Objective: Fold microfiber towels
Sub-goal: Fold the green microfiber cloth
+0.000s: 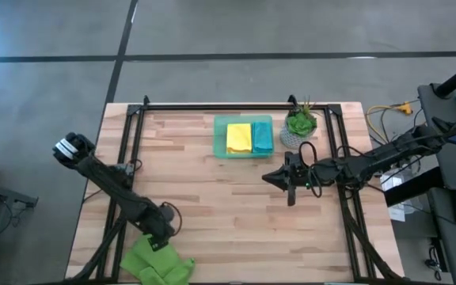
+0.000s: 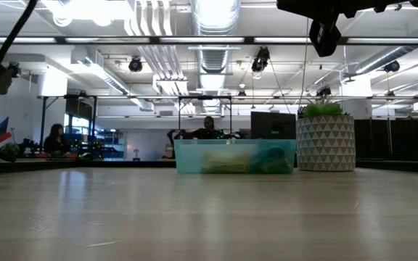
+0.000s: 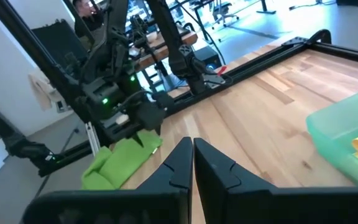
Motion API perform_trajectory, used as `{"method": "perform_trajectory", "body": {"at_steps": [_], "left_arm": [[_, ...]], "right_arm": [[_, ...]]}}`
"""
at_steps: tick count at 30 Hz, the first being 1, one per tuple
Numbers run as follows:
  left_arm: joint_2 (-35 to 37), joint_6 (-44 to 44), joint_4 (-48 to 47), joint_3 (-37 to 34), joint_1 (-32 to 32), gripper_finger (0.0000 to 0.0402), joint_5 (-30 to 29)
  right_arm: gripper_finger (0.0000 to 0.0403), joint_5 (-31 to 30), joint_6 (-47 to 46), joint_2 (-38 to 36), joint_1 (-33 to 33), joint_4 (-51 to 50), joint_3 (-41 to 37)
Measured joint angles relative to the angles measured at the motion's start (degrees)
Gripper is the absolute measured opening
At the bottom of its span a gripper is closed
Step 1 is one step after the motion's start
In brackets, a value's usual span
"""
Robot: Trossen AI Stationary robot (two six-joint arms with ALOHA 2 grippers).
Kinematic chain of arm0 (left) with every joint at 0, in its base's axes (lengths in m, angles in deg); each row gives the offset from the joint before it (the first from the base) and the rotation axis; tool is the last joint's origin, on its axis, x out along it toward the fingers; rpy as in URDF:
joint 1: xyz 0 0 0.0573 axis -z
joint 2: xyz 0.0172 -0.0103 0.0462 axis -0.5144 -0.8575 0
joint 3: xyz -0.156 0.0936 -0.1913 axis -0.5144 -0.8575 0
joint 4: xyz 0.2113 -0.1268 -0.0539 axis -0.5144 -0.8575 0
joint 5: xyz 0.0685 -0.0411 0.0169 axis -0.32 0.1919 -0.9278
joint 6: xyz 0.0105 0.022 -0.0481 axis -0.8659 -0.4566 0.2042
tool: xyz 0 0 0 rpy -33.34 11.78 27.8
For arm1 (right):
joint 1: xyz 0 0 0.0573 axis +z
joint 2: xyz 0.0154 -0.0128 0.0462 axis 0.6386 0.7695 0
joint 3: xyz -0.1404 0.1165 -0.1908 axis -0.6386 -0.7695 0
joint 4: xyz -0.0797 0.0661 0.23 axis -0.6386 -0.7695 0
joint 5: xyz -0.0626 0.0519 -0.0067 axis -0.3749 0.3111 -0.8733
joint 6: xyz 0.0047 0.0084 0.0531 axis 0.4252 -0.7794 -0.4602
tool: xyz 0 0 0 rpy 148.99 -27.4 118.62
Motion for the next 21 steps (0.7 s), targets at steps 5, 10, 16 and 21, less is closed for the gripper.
{"method": "perform_trajectory", "body": {"at_steps": [5, 10, 16, 21], "left_arm": [[4.6, 7.4, 6.3, -7.0, 0.8, 0.0241, 1.2], [7.5, 12.9, 24.8, -15.1, 0.8, 0.0239, 5.3], [6.7, 16.1, 24.8, -18.5, 1.1, 0.0233, 8.4], [7.0, 7.1, 24.0, -18.1, 0.0, 0.0145, 8.3]], "right_arm": [[0.0009, 0.0, 0.0, 0.0, 0.0, 0.0, 0.0], [0.0009, 0.0, 0.0, 0.0, 0.0, 0.0, 0.0], [0.0009, 0.0, -1.4, -0.3, 0.0, 0.0, 0.0], [0.0009, 0.0, -1.5, -0.4, 0.0, 0.0, 0.0]]}}
